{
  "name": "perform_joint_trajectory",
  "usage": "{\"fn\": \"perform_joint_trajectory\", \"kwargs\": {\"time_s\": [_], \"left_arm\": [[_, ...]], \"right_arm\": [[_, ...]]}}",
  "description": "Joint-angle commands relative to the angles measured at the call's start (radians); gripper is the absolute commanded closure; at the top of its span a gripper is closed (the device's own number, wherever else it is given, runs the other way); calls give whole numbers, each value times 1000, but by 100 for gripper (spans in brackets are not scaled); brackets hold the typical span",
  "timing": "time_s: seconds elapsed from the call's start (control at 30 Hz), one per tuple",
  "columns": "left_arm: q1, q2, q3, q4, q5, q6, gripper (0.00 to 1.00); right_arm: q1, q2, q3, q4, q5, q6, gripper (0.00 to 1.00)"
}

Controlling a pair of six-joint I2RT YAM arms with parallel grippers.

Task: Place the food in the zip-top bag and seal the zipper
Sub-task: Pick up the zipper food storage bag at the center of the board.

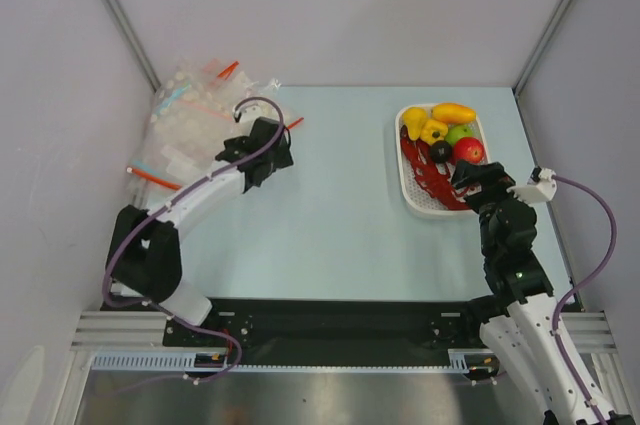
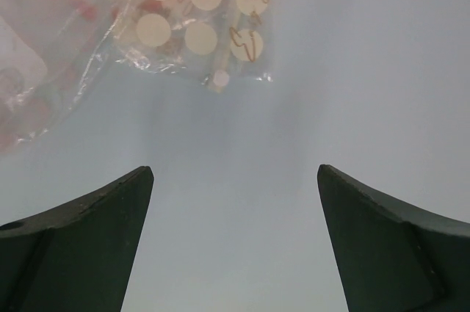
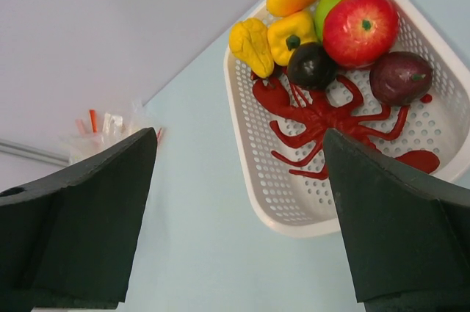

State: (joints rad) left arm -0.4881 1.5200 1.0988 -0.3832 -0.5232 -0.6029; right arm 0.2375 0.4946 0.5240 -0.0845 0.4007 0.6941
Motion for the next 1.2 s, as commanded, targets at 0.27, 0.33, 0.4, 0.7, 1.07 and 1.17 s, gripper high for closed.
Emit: {"fn": "perform_joint_trajectory", "kwargs": {"time_s": [0.27, 0.33, 0.4, 0.7, 1.07, 1.17], "left_arm": [[109, 454, 668, -465, -275, 202, 6], [128, 537, 781, -528, -259, 221, 10], [147, 581, 850, -585, -256, 239, 11], [241, 746, 927, -612, -186, 333, 19], [289, 861, 1001, -669, -127, 312, 32], [302, 849, 995, -674, -136, 279, 55]], "right_arm": [[-4, 19, -1, 55, -49, -21, 0], [-3, 19, -2, 55, -53, -19, 0], [-4, 24, -1, 57, -49, -18, 0], [-3, 22, -2, 57, -46, -21, 0], [-3, 21, -4, 58, -54, -18, 0], [-4, 21, -4, 58, -56, -19, 0]]}}
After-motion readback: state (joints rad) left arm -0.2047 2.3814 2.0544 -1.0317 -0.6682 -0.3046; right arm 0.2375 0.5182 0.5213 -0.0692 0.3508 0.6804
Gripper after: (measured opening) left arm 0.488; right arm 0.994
